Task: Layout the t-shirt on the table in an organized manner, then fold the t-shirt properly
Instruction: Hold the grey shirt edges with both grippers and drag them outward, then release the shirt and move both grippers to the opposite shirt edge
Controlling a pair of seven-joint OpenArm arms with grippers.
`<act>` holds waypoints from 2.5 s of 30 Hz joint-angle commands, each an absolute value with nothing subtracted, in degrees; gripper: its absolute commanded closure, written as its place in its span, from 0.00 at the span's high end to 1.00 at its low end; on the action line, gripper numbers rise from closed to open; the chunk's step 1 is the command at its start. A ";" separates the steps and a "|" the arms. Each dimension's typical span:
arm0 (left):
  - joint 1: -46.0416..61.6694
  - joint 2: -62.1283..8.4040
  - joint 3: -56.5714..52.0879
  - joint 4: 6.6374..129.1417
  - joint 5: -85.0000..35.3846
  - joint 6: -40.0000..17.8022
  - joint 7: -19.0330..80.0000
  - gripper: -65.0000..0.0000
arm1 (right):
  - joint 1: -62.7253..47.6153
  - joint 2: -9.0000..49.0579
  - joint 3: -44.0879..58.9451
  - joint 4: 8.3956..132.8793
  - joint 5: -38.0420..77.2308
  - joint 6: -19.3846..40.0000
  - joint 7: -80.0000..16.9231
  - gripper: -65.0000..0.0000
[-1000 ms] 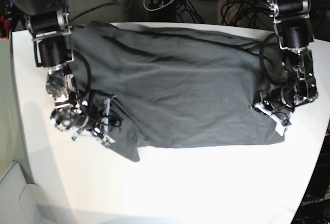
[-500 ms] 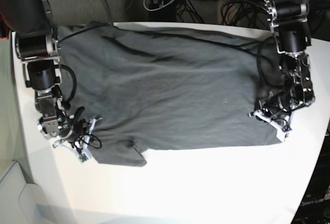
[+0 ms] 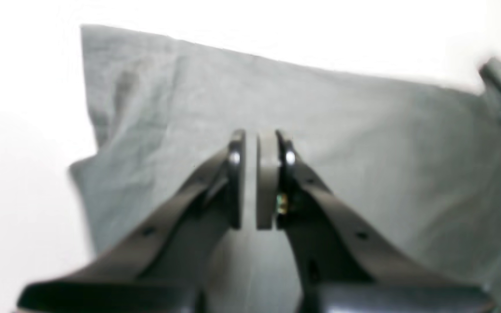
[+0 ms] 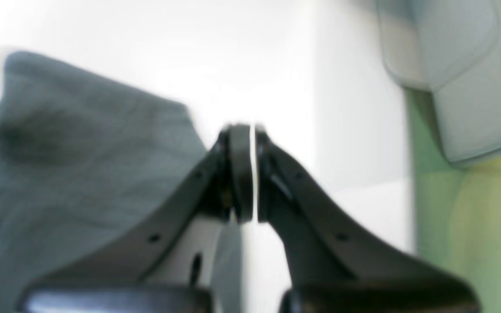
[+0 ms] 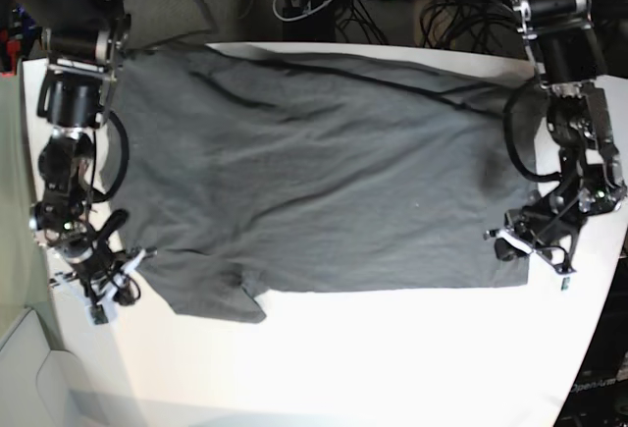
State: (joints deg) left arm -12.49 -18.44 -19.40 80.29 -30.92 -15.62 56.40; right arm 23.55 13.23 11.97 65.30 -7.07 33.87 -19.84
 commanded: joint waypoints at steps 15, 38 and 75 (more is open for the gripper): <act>-11.30 -14.81 -19.65 71.25 -15.34 -15.78 52.09 0.08 | 14.37 6.46 11.82 72.57 -6.46 40.00 -33.80 0.00; -27.91 -13.23 -13.93 61.32 -21.05 -15.60 37.49 0.08 | 36.26 17.01 12.35 37.85 -6.02 24.48 -2.86 0.00; -34.24 -12.35 -8.57 41.80 -22.02 -15.60 25.19 0.08 | 37.32 15.25 12.26 34.33 -2.86 33.71 -12.18 0.00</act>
